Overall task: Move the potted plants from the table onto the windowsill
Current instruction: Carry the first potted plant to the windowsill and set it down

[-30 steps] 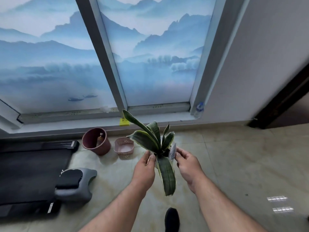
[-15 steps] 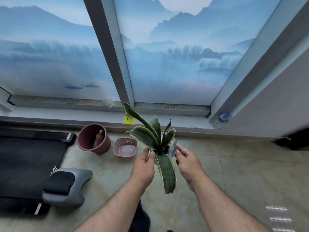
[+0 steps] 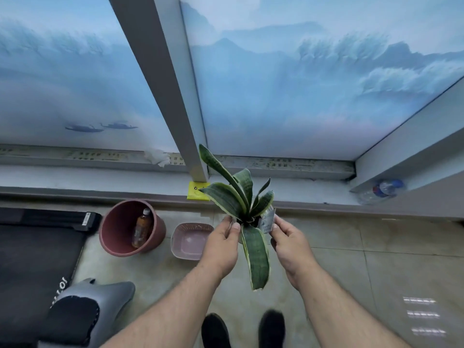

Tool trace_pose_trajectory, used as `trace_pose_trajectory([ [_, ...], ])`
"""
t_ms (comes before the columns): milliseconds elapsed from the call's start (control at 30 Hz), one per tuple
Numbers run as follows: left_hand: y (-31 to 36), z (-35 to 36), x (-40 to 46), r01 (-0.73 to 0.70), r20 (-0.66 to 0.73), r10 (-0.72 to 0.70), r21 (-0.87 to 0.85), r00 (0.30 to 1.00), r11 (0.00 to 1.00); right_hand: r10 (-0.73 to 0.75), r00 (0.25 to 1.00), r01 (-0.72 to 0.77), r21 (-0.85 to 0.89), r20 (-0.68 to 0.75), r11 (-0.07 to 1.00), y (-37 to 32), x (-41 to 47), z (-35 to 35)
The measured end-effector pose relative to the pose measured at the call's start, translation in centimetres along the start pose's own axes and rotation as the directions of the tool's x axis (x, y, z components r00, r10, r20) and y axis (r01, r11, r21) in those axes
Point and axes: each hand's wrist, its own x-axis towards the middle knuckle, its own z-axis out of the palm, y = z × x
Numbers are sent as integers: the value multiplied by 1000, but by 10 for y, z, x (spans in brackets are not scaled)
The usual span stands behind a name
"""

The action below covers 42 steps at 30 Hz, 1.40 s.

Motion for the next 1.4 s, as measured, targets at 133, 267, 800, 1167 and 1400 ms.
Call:
trace_pose_trajectory([
  [133, -9, -3, 62, 20, -17, -20, 3, 1000, 1000, -1, 1000, 1, 16, 7, 1000, 7, 59, 19],
  [267, -26, 0, 126, 31, -41, -33, -36, 999, 999, -2, 1000, 3, -39, 30, 999, 29, 132, 29],
  [800, -128, -3, 329, 39, -142, -54, -104, 988, 994, -18, 991, 36, -129, 135, 991, 86, 321, 88],
  [1167, -129, -13, 365, 49, -186, -68, -108, 980, 993, 5, 994, 16, -177, 114, 984, 95, 362, 112],
  [1400, -134, -8, 376, 68, -163, -83, -95, 983, 993, 14, 996, 2, -185, 85, 983, 92, 370, 109],
])
